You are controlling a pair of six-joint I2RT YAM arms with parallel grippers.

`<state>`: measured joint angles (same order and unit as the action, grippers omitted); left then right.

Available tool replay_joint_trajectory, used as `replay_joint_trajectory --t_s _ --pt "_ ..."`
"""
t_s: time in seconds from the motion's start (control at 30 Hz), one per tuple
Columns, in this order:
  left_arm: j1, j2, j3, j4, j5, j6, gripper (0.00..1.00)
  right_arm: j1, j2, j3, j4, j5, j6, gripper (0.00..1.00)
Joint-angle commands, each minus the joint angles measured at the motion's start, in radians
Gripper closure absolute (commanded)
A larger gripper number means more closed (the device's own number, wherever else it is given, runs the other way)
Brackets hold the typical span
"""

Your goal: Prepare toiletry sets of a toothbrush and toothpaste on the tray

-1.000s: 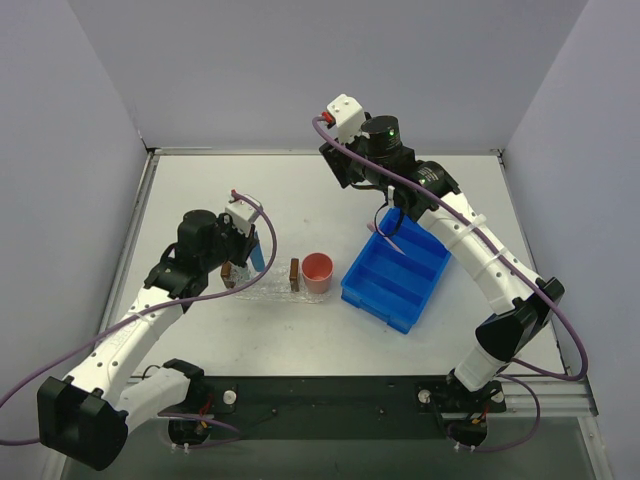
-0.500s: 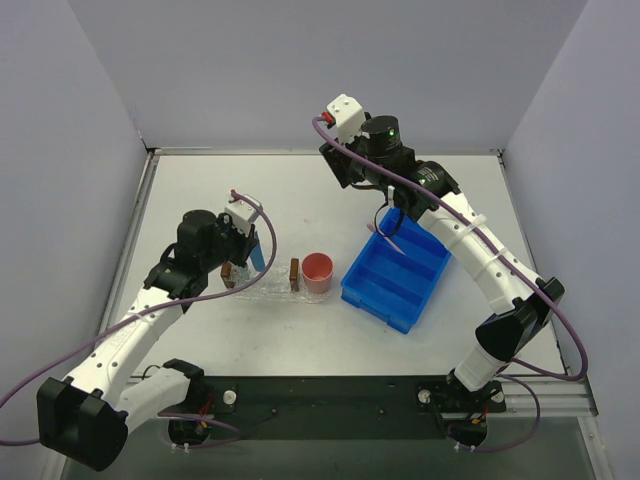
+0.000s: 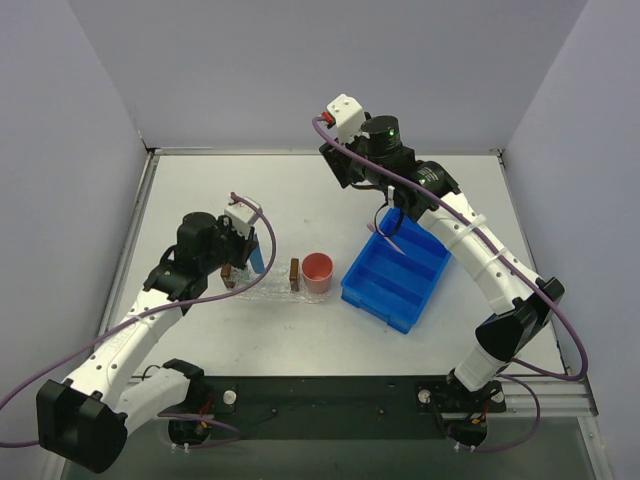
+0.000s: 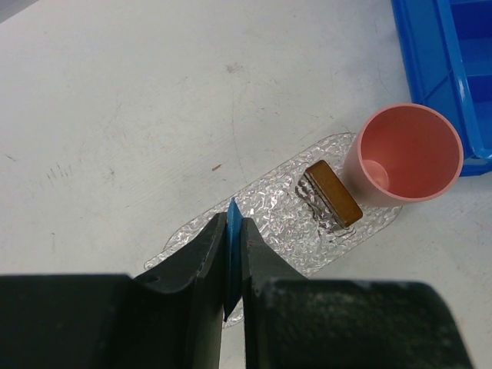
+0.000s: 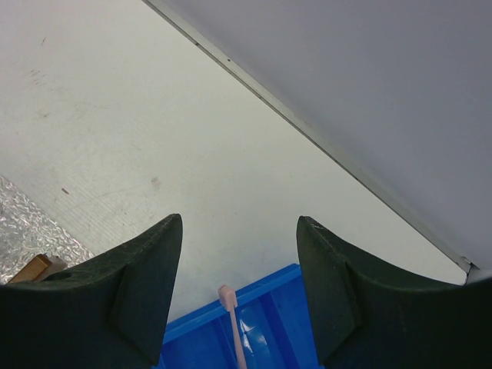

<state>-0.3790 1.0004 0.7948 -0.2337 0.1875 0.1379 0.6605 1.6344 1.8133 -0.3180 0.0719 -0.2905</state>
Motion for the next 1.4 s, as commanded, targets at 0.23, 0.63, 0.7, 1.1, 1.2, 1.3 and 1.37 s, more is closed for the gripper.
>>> replay_joint_trajectory --t_s 0.23,0.63,0.7,1.1,1.2,1.3,1.37 --pt "-0.004 -0.013 -0.003 0.059 0.017 -0.001 1.00 0.001 0.019 0.003 0.034 0.008 -0.001 0.44" --pt "-0.003 0.004 -0.022 0.086 0.021 -0.001 1.00 -0.001 0.021 0.006 0.034 0.012 -0.002 0.44" --pt "-0.004 0.004 -0.026 0.089 0.020 -0.001 1.00 0.001 0.021 0.006 0.034 0.012 -0.004 0.44" --pt "-0.004 0.006 -0.054 0.115 0.026 -0.003 1.00 0.005 0.022 0.007 0.033 0.020 -0.006 0.44" --pt "-0.004 0.010 -0.063 0.128 0.027 -0.006 1.00 0.010 0.022 0.007 0.033 0.022 -0.010 0.44" --pt "-0.004 0.014 -0.072 0.146 0.030 -0.007 1.00 0.010 0.024 0.007 0.033 0.025 -0.010 0.44" --pt "-0.003 0.021 -0.078 0.160 0.030 -0.018 1.00 0.010 0.024 0.007 0.033 0.026 -0.012 0.44"
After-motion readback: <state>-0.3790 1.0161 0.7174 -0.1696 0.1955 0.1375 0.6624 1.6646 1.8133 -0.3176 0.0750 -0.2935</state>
